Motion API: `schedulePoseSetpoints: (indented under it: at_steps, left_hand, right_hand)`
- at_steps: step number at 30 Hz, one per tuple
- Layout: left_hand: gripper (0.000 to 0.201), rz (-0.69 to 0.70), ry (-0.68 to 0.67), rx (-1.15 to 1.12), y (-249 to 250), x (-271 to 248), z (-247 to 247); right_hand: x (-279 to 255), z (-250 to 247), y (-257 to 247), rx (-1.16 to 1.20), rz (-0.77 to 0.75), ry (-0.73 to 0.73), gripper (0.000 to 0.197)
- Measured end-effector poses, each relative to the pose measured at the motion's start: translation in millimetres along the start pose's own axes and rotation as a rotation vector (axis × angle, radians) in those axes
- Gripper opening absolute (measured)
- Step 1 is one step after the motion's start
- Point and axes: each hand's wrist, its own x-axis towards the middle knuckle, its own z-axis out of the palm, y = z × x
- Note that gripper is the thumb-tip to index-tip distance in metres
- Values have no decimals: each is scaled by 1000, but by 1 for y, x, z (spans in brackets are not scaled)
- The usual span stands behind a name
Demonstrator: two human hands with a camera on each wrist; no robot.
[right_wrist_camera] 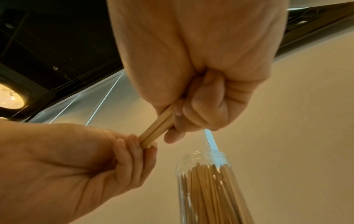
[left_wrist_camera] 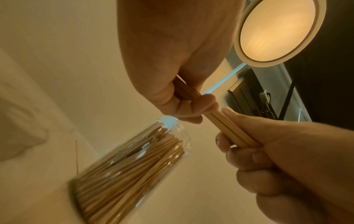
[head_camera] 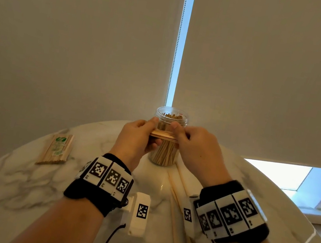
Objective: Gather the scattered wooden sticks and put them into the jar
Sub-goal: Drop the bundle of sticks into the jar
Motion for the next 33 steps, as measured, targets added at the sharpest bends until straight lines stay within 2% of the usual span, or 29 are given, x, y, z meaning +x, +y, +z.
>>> schedulePoseSetpoints:
  at_steps: [6, 9, 11, 12, 14, 15, 17, 20, 22, 24, 26, 30, 33]
  left_hand:
    - [33, -11, -108, 23, -3, -3, 4]
    - [45, 3, -80, 127, -1, -5, 9]
    - [53, 2, 2, 188, -2, -5, 11]
    - [51, 15, 45, 207, -3, -5, 11]
    - [30, 52, 102, 245, -5, -2, 10]
    - [29, 54, 105, 280, -5, 3, 9]
    - [69, 49, 41, 408, -8, 20, 6]
    - [137, 60, -51, 642, -10, 48, 12]
    - [163, 65, -72, 654, -9, 60, 21]
    - [175, 67, -92, 585, -11, 69, 31]
    - [172, 65, -89, 510, -21, 78, 35]
    - [132, 139, -47, 434, -42, 84, 30]
    - [121, 156, -53, 429, -44, 84, 28]
  right_hand:
    - [3, -13, 12, 81, 41, 31, 48]
    - [5, -17, 15, 137, 56, 55, 48]
    - [7, -24, 19, 151, 88, 106, 47]
    - [7, -28, 22, 161, 107, 146, 46]
    - [8, -39, 28, 183, 145, 237, 44]
    - [11, -44, 30, 184, 157, 273, 44]
    - [22, -52, 30, 160, 165, 302, 42]
    - [55, -54, 20, 20, 145, 270, 40]
    - [82, -48, 12, -103, 123, 196, 38]
    - [106, -39, 4, -243, 92, 79, 36]
    - [123, -30, -4, -397, 20, -24, 34]
    - [141, -21, -17, -649, -132, -279, 40]
    - [144, -3, -22, -756, -178, -402, 38]
